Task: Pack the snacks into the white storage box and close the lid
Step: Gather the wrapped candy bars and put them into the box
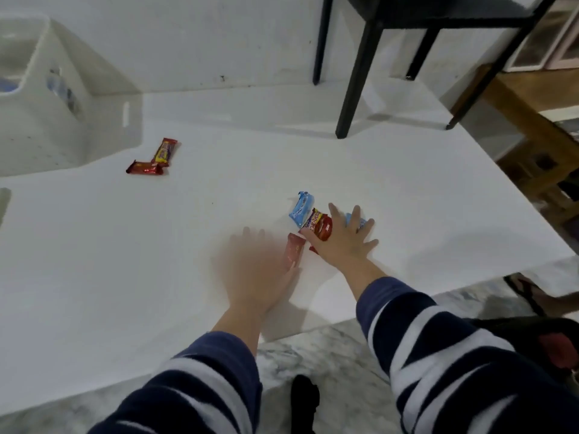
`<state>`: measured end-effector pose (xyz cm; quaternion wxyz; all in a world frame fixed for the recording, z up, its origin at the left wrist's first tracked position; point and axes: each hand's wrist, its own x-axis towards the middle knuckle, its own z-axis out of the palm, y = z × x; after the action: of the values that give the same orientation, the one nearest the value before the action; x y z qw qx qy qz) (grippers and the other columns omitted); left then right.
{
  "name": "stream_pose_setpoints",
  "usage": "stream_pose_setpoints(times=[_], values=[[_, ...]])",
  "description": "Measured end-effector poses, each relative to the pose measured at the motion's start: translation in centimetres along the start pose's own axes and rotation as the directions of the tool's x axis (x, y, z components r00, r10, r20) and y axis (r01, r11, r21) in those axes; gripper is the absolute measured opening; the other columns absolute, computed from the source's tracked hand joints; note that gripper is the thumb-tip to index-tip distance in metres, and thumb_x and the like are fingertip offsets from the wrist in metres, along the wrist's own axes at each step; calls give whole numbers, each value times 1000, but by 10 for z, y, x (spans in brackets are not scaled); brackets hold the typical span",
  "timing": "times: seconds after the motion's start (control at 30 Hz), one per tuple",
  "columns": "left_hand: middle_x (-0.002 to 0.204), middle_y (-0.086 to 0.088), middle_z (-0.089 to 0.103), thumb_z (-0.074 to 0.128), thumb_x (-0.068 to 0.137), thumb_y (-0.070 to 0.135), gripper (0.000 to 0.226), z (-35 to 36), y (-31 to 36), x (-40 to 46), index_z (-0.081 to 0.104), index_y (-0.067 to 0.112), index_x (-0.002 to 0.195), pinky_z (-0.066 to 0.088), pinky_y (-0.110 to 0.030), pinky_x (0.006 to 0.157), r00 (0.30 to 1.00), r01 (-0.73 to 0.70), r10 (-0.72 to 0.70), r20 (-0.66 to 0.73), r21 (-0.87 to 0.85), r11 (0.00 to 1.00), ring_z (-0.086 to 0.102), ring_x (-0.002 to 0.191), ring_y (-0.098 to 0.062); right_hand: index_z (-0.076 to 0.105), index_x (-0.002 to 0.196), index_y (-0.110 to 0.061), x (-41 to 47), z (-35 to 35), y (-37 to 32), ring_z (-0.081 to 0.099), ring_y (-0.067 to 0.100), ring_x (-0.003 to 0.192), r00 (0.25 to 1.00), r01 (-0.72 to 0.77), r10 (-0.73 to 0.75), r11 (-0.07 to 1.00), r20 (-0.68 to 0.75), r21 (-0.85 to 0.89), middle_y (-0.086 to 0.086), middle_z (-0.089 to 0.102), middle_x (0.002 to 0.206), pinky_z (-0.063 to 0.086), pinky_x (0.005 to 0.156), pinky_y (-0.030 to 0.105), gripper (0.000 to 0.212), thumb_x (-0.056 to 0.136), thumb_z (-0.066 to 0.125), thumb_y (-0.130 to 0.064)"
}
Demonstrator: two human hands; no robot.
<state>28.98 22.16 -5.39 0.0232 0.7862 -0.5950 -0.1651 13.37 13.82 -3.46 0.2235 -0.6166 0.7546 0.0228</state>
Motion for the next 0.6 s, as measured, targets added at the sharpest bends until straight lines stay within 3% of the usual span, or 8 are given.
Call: stream_pose_setpoints(times=[0.17, 0.3, 0.4, 0.47, 0.53, 0.6], values=[[161, 2, -11, 30, 75, 82, 93, 6, -4, 2, -5, 38, 150, 5, -67, 110, 997, -6, 5, -73, -8, 1000, -10, 148, -28, -1, 147, -51, 10, 16, -16, -14, 47, 143, 982, 134, -142, 988, -121, -75, 6, -17, 159, 7, 108, 73, 86, 74, 28, -86], [160, 2, 10, 27, 82, 68, 67, 9, -3, 4, 16, 48, 145, 12, -70, 107, 986, -125, 131, -100, 61, 990, 5, 147, -33, 3, 144, -56, 19, 19, -20, -5, 47, 144, 925, 297, -338, 928, -172, -223, 6, -11, 160, 14, 107, 71, 68, 83, 24, -78], [151, -2, 36, 32, 83, 60, 56, 9, -3, 5, 43, 43, 135, 23, -70, 101, 985, -109, 118, -123, 76, 991, 27, 142, -36, 24, 142, -52, 28, 23, -16, 9, 44, 144, 862, 412, -478, 855, -168, -315, 6, 3, 161, 25, 107, 65, 55, 89, 26, -68], [140, -4, 50, 41, 83, 53, 48, 10, -6, 5, 55, 37, 126, 32, -65, 98, 978, -112, 120, -169, 55, 992, 41, 133, -36, 47, 130, -45, 32, 26, -13, 33, 42, 134, 812, 459, -533, 834, -238, -306, 7, 28, 154, 38, 100, 58, 51, 87, 31, -66], [129, -3, 57, 51, 84, 43, 39, 11, -13, 6, 60, 29, 120, 40, -53, 95, 965, -117, 113, -238, -2, 993, 51, 122, -33, 59, 116, -38, 34, 31, -9, 50, 37, 116, 752, 479, -579, 809, -316, -342, 6, 45, 142, 47, 88, 49, 47, 83, 37, -64], [123, -2, 57, 58, 87, 31, 35, 11, -19, 7, 58, 25, 121, 42, -42, 93, 960, -112, 88, -266, -76, 991, 53, 114, -28, 61, 109, -34, 35, 34, -7, 54, 33, 101, 707, 503, -615, 784, -348, -365, 6, 50, 135, 49, 78, 42, 40, 82, 48, -60]])
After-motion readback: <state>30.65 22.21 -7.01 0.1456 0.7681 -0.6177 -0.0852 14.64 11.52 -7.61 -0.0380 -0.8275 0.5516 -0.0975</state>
